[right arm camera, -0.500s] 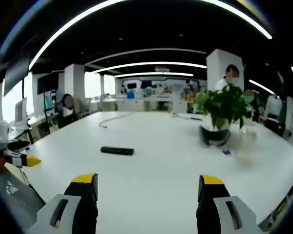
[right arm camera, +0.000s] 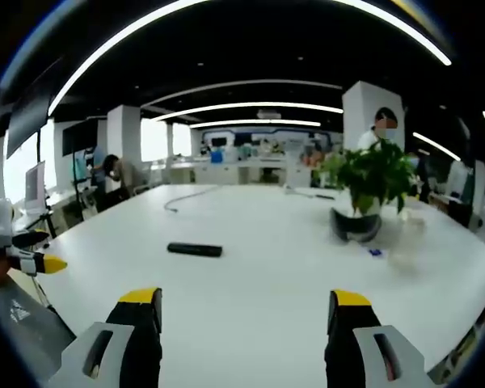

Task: Press the specified remote control buttons in sequence, fully releasing each button before pressing the next.

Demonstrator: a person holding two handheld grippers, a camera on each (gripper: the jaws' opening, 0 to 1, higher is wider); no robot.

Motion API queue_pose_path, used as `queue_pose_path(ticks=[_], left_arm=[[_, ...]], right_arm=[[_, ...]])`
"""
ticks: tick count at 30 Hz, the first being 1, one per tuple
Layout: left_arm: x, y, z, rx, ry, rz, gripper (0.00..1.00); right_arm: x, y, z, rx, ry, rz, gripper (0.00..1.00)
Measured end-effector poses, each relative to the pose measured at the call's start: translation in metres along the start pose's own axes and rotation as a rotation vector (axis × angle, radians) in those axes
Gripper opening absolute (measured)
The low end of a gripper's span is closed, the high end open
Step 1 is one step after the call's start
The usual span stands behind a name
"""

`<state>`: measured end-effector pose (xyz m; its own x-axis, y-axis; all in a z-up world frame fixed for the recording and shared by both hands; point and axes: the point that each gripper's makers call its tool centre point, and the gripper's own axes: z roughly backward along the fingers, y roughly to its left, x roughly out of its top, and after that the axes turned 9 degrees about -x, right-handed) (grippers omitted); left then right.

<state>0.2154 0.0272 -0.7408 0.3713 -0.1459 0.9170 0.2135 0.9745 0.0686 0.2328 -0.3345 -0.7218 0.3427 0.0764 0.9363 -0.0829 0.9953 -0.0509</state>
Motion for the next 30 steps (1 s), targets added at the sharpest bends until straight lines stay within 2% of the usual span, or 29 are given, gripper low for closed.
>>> queue_pose_path(ticks=[8,17,23,30], left_arm=[[-0.0001,0.0001,-0.0001,0.000,0.000,-0.001,1.00],[0.0005,-0.0010,-0.0002,-0.004,-0.001,-0.004,1.00],[-0.0014,-0.0008,-0.0012,-0.002,0.012,-0.006,1.00],[-0.0028,-0.0011,-0.0016,-0.006,0.021,-0.012,1.00]], right_arm=[[-0.0007,0.0008,-0.0006,0.006,0.005,-0.001,0.83],[0.0041,0.0015,0.0009,0.008,-0.021,0.004,0.86],[0.0077,-0.0011,0.0009,-0.019,-0.044,0.026,0.96],[0.0075,-0.0003,0.0000,-0.023,-0.042,0.036,0.99]])
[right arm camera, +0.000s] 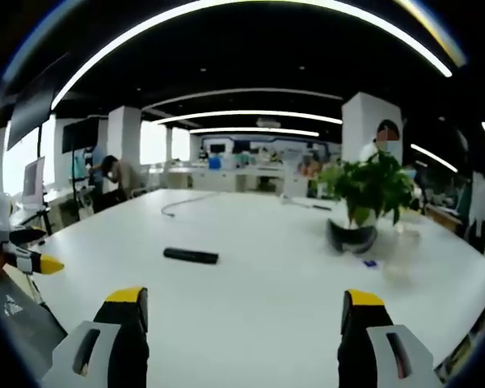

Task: Press the specified remote control buttons in sequence, fully releasing each button before pressing the next.

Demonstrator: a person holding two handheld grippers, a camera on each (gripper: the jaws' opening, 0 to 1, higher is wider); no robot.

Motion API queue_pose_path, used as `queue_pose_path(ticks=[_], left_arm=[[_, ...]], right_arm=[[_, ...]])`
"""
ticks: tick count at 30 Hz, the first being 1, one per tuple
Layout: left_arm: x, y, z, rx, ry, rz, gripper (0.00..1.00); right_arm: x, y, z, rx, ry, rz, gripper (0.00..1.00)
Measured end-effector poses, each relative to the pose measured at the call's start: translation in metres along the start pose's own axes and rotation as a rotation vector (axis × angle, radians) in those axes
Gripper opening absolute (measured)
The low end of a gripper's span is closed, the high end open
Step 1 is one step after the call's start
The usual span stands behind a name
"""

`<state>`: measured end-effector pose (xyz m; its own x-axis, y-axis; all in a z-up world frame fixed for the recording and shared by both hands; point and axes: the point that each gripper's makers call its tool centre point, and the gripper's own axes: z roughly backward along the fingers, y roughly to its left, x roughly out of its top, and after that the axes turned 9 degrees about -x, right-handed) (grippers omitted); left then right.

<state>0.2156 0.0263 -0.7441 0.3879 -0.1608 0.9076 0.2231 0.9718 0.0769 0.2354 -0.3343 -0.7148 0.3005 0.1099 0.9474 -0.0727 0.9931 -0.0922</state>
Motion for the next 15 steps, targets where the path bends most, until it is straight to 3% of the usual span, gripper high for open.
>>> queue_pose_path(ticks=[15], left_arm=[[-0.0034,-0.0031,-0.0021,-0.015,0.025,-0.003,1.00]], right_arm=[[-0.0011,-0.0013,0.0000,0.000,0.005,-0.012,0.96]])
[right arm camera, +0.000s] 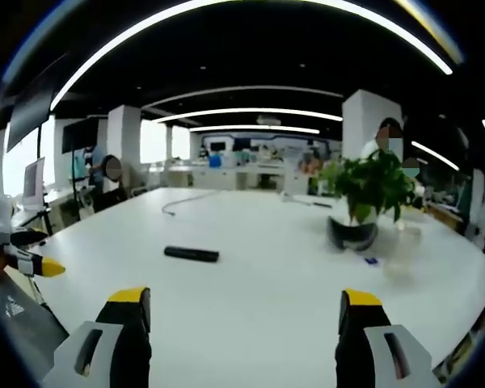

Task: Press the specified remote control buttons in sequence, fully releasing each button before pressing the next.

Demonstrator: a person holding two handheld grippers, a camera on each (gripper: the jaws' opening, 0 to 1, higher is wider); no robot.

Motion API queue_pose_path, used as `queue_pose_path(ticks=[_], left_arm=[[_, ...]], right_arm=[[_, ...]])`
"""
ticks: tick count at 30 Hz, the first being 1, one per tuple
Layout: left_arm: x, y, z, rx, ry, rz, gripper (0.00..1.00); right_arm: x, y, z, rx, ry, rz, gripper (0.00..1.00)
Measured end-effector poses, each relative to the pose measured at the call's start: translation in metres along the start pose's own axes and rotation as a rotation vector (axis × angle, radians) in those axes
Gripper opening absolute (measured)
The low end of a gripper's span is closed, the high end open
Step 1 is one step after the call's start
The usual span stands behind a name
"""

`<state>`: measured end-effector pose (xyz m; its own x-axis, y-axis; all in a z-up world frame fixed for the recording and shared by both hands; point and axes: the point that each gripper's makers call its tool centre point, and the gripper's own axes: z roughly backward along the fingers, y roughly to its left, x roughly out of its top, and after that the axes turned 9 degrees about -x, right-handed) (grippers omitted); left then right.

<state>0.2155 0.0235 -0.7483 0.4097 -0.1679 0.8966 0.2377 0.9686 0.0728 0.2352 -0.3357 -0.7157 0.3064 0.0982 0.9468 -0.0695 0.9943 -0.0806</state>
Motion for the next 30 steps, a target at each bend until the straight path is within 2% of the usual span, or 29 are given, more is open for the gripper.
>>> queue_pose_path(ticks=[11,15,17,19,22,25,30], left_arm=[[-0.002,-0.007,-0.002,-0.033,0.021,-0.027,1.00],[0.002,-0.012,-0.002,-0.075,0.010,0.006,1.00],[0.001,-0.012,-0.004,-0.086,0.027,0.023,1.00],[0.000,-0.012,-0.006,-0.096,0.041,0.023,1.00],[0.004,-0.010,-0.008,-0.098,0.057,-0.031,0.93],[0.009,-0.011,-0.014,-0.124,0.070,-0.054,0.93],[0.019,-0.016,-0.025,-0.185,0.084,-0.056,0.95]], right_arm=[[-0.002,-0.001,0.000,-0.001,0.012,-0.015,0.93],[-0.003,-0.001,0.000,0.002,0.017,-0.016,0.91],[-0.007,0.000,-0.001,0.013,0.041,-0.020,0.87],[-0.009,0.003,-0.001,0.030,0.051,-0.019,0.79],[-0.008,0.003,0.000,0.032,0.047,-0.014,0.73],[-0.011,0.006,0.000,0.048,0.068,-0.024,0.69],[-0.019,0.012,-0.001,0.082,0.118,-0.021,0.52]])
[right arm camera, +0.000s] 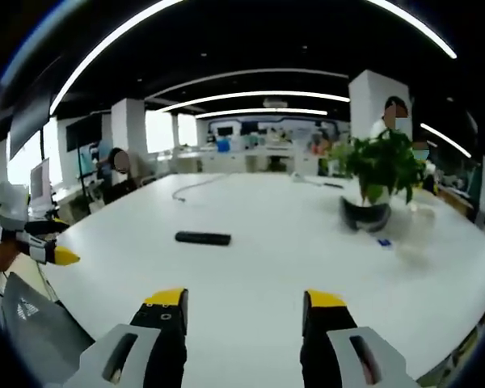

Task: Press the specified remote control buttons in sequence, fully releasing each button before pressing the next.

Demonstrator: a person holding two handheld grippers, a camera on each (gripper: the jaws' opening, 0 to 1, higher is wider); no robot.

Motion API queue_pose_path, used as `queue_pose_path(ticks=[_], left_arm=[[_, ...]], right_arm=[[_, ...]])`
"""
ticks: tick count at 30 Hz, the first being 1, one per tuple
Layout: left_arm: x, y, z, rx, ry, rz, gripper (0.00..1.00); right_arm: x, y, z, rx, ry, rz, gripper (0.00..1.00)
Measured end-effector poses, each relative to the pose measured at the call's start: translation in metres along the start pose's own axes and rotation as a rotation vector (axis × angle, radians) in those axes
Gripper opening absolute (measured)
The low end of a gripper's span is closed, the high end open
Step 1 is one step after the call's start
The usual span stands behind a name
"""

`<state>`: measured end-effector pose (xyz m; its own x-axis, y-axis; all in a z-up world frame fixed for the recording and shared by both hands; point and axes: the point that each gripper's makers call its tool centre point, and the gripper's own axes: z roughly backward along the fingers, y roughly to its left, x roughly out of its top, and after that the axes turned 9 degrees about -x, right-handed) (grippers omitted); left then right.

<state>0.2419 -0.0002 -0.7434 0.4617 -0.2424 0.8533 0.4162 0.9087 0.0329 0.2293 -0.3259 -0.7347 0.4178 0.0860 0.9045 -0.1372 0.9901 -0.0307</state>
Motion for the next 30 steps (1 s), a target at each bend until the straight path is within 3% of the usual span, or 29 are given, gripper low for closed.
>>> queue_pose_path(ticks=[2,7,11,14,15,17,30], left_arm=[[0.004,-0.002,-0.005,-0.026,0.014,-0.030,0.94],[0.019,-0.002,-0.016,-0.053,0.017,-0.094,0.92],[0.029,-0.002,-0.025,-0.076,0.022,-0.128,0.91],[0.034,-0.002,-0.033,-0.096,0.030,-0.146,0.91],[0.036,-0.002,-0.036,-0.105,0.033,-0.148,0.90],[0.042,-0.002,-0.041,-0.123,0.025,-0.145,0.88],[0.072,-0.010,-0.095,-0.263,0.072,-0.190,0.86]], right_arm=[[-0.006,0.005,-0.001,0.025,0.037,0.005,0.45],[-0.009,0.008,-0.001,0.042,0.054,0.013,0.34],[-0.015,0.011,-0.001,0.064,0.098,0.008,0.17],[-0.019,0.013,-0.002,0.067,0.114,0.023,0.07],[-0.027,0.011,-0.002,0.053,0.163,0.055,0.04],[-0.027,0.013,-0.003,0.057,0.155,0.060,0.00],[-0.039,0.022,-0.003,0.101,0.235,0.069,0.00]])
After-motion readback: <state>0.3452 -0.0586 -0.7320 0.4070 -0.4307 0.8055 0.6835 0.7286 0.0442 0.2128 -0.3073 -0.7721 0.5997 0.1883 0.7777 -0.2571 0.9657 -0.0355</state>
